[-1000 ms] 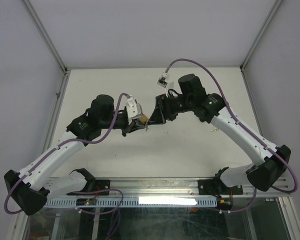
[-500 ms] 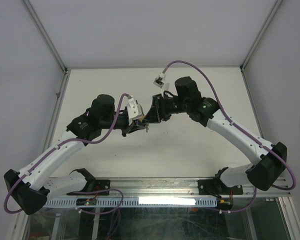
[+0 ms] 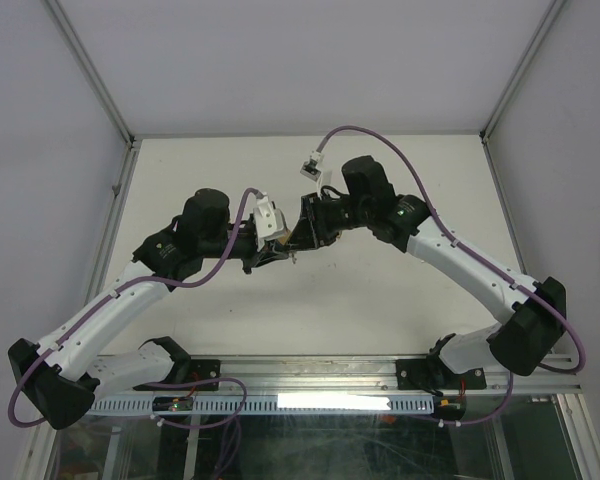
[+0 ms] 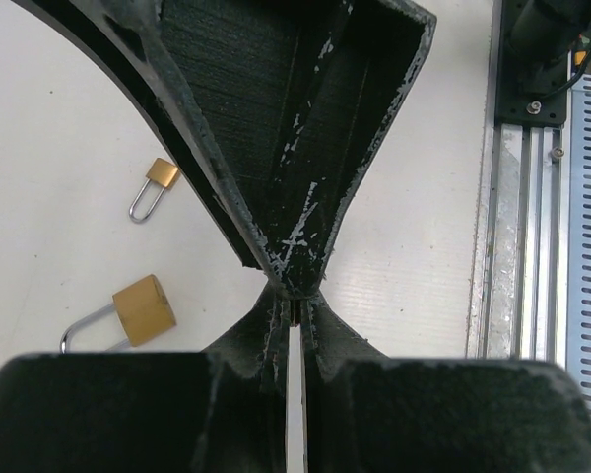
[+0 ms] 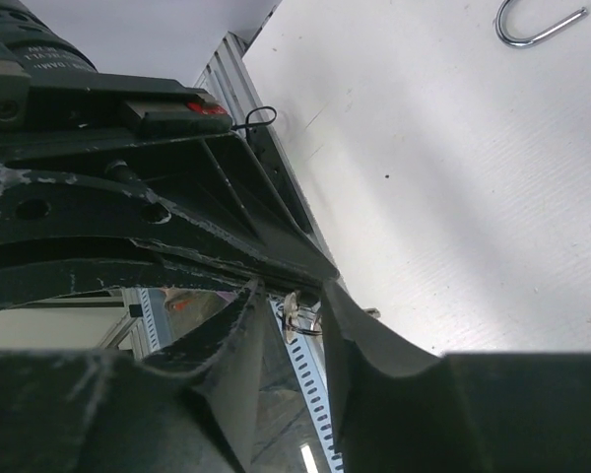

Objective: Unlock with the key

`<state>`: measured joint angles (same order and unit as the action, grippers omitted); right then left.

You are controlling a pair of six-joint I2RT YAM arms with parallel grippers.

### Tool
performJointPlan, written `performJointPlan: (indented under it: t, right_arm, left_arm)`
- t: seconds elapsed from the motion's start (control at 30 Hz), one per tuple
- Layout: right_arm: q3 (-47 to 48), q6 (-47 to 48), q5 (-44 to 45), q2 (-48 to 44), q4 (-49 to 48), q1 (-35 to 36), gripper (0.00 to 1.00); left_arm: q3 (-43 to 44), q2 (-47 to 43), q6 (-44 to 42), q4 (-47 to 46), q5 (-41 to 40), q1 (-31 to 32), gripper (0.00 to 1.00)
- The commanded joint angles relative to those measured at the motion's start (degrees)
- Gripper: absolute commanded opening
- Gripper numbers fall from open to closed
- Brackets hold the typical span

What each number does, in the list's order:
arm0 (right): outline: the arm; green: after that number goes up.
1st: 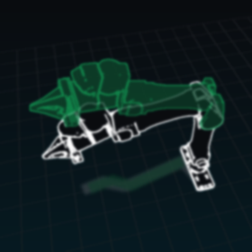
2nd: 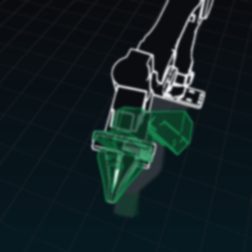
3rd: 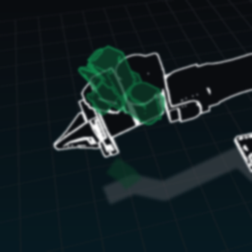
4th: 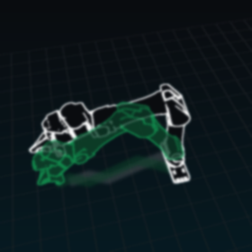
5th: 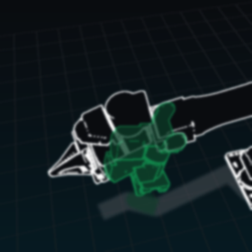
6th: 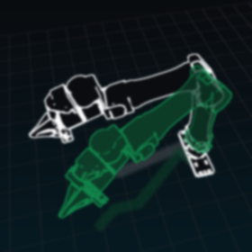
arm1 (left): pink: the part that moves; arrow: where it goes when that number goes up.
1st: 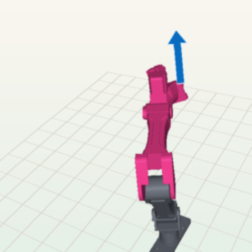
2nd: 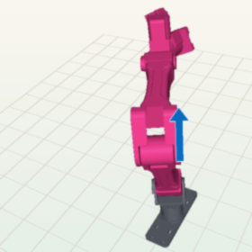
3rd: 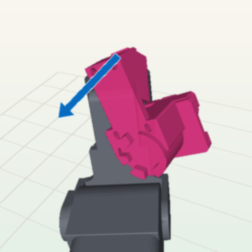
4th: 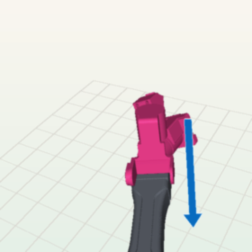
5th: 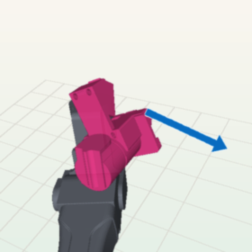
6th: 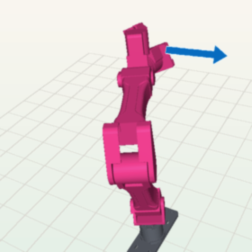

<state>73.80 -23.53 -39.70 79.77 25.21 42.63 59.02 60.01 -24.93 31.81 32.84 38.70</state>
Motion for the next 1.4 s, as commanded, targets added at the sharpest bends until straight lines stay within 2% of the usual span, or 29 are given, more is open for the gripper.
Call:
performJointPlan:
  t: [0.0,0.07,0.13,0.27,0.3,0.33,0.57,0.7,0.73,0.8,0.87,0.9,1.0,1.13,1.37]
  right_arm:
    - [0.06,2.23,0.29,-1.10,0.94,0.35,0.38]
    - [-0.14,2.43,0.14,-0.75,1.47,0.35,0.40]
    - [-0.28,2.35,-0.15,-0.42,1.43,0.35,0.34]
    - [-0.08,2.21,0.31,-0.79,0.85,0.35,0.15]
    - [-0.04,2.13,0.40,-0.96,0.59,0.35,0.06]
    - [0.16,2.17,0.48,-1.09,0.43,0.35,0.00]
    - [-0.58,2.56,-1.10,-3.50,-0.38,0.10,0.00]
    - [-3.51,0.21,-4.29,-7.66,-5.24,-2.05,0.00]
    - [-4.16,-0.45,-4.85,-8.54,-6.80,-2.24,0.00]
    - [-4.78,-1.47,-5.65,-9.78,-7.93,-2.54,0.00]
    - [-5.25,-2.48,-5.94,-10.62,-9.12,-2.76,0.00]
    - [-5.64,-3.09,-6.20,-10.98,-9.85,-2.82,0.00]
    - [-6.33,-3.99,-6.78,-11.40,-10.85,-3.34,0.00]
    - [-6.69,-4.33,-8.36,-13.19,-11.99,-4.75,0.00]
    - [-5.99,-5.07,-10.83,-14.64,-12.63,-6.06,0.00]
  left_arm:
    - [2.20,-0.43,-0.91,-2.67,-0.06,0.77,0.00]
    - [2.12,-0.40,-0.77,-2.97,0.07,0.74,0.00]
    - [2.10,-0.34,-0.77,-3.23,0.12,0.75,0.00]
    - [2.10,-0.37,-0.94,-3.25,0.22,0.76,0.00]
    - [2.06,-0.46,-0.99,-3.31,0.40,0.77,0.00]
    - [1.99,-0.62,-0.95,-3.32,0.60,0.77,0.00]
    - [1.51,-1.91,0.11,-4.16,1.66,0.76,0.00]
    - [-1.30,-6.21,0.57,-7.09,6.10,0.73,0.20]
    - [-2.23,-6.99,1.29,-8.43,6.77,0.71,0.22]
    - [-3.26,-8.36,2.47,-10.62,7.46,0.73,0.19]
    - [-3.19,-7.83,4.08,-11.57,7.11,0.76,0.10]
    - [-2.90,-7.23,4.82,-11.66,6.87,0.70,0.10]
    - [-2.21,-6.43,6.05,-11.72,7.06,0.76,0.16]
    - [-2.50,-8.50,6.30,-11.78,9.13,0.64,0.31]
    - [-2.88,-11.82,6.97,-11.86,8.13,0.64,0.43]
